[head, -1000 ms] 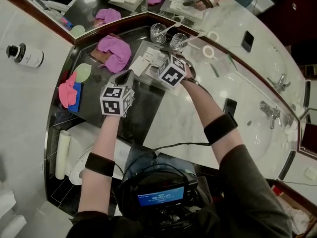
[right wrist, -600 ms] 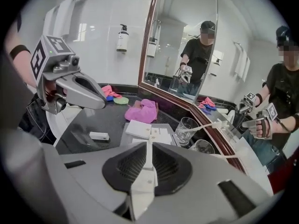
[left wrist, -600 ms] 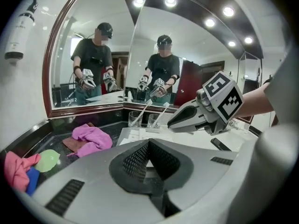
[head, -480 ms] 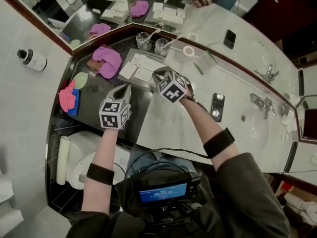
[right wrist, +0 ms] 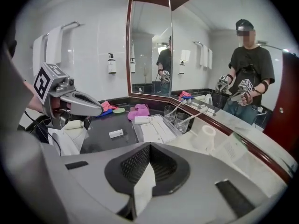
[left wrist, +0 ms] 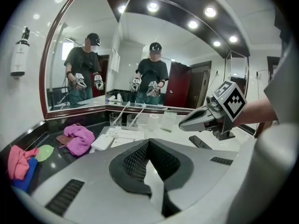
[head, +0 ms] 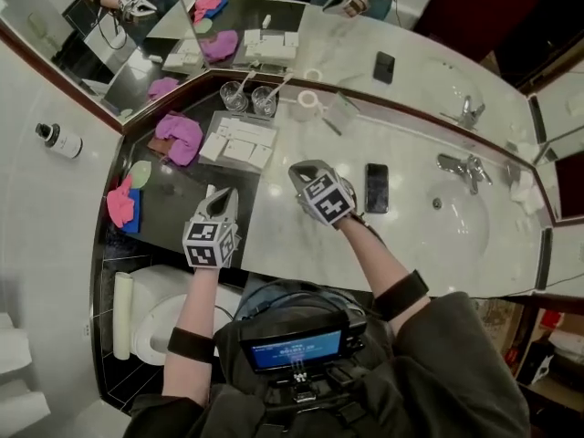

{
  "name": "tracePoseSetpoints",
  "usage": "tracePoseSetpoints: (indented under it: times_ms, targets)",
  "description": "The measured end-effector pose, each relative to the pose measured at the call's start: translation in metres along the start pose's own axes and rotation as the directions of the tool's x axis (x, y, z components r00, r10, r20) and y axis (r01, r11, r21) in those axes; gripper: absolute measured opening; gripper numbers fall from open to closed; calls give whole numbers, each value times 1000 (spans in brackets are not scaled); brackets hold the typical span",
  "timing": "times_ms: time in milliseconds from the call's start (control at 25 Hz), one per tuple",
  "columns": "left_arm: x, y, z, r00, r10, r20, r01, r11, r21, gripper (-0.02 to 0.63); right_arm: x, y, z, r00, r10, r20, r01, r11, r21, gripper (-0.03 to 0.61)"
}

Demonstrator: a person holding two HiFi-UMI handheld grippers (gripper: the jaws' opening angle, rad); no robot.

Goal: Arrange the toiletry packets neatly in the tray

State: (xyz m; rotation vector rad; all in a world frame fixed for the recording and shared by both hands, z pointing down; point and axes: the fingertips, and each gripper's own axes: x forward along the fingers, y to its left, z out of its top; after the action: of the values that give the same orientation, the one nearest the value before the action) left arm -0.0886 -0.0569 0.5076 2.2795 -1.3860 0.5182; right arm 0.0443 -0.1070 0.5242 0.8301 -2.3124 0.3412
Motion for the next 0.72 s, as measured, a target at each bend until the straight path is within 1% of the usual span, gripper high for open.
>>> tracePoseSetpoints:
  times_ms: [240,400,600,720]
  targets:
    - [-10,-38,-9,1000,-27,7,27,1000,-3,2,-43,6,-36,1000,-16,17,15,998,68,6]
    - [-14,-56,-16,999,-31,7,31,999,-10,2,-62,7,-51,999,-18,28,16,995,96,6]
    - [-20,-73,-20,999,-46,20,46,999,3,0,-74,11,-63,1000,-8,31,5,995,102,6]
    - [-22,-79,-21,998,-48,27,48,999,-8,0,-77,13,-68,1000,-2,26,-1,995,98,7]
